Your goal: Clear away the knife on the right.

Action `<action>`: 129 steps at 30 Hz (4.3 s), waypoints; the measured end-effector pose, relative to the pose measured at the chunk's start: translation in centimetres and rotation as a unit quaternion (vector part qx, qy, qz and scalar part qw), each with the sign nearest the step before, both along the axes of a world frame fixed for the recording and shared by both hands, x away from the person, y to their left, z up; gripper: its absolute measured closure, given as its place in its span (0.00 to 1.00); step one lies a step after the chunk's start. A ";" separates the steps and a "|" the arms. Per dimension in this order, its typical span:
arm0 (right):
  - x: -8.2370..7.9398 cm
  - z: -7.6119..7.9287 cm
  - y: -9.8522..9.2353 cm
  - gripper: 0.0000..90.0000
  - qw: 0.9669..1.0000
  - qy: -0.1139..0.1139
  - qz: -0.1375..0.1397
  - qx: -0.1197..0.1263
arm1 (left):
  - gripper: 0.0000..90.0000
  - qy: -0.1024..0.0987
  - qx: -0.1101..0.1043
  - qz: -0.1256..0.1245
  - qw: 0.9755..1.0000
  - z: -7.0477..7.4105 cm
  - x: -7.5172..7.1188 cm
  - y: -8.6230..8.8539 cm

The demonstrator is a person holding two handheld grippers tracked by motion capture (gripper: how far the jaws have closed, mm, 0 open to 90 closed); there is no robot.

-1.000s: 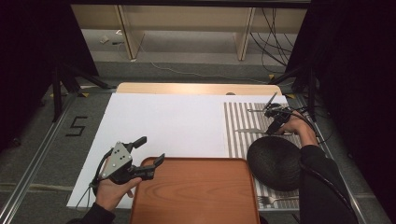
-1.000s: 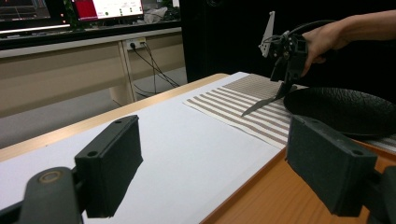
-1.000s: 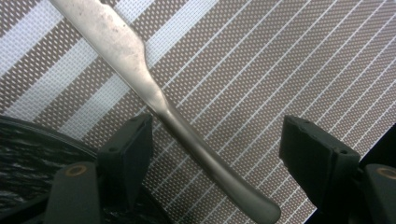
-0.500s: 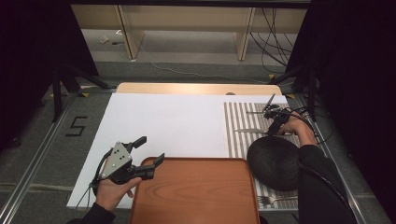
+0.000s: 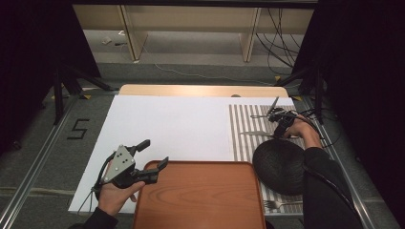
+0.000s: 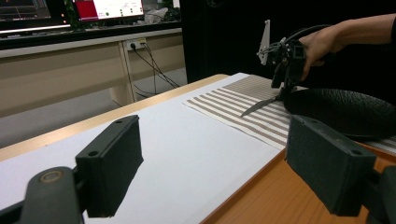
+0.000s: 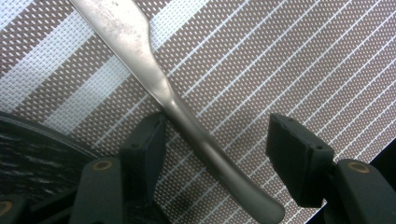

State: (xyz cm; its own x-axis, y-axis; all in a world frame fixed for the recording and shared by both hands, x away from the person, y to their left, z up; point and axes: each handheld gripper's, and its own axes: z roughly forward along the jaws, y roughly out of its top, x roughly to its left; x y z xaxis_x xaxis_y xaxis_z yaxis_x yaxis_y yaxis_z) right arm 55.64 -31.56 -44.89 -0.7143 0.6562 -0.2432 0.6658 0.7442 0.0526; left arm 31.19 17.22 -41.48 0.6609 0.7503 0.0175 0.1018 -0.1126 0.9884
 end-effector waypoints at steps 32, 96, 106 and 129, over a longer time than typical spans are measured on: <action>-0.3 0.0 0.6 0.75 0.999 0.023 0.037 0.005 | 0.20 0.000 0.002 -0.003 1.000 0.0 0.0 -0.1; -4.8 8.3 2.5 0.89 0.977 -0.099 0.052 0.179 | 0.21 0.000 0.001 0.001 1.000 0.0 0.1 0.0; -8.4 9.4 4.5 0.89 0.952 -0.121 0.070 0.273 | 0.21 -0.001 0.000 0.005 1.000 0.0 0.1 0.0; -13.4 9.3 7.9 0.89 0.928 -0.108 0.096 0.344 | 0.21 -0.006 -0.005 0.006 1.000 0.2 0.0 0.1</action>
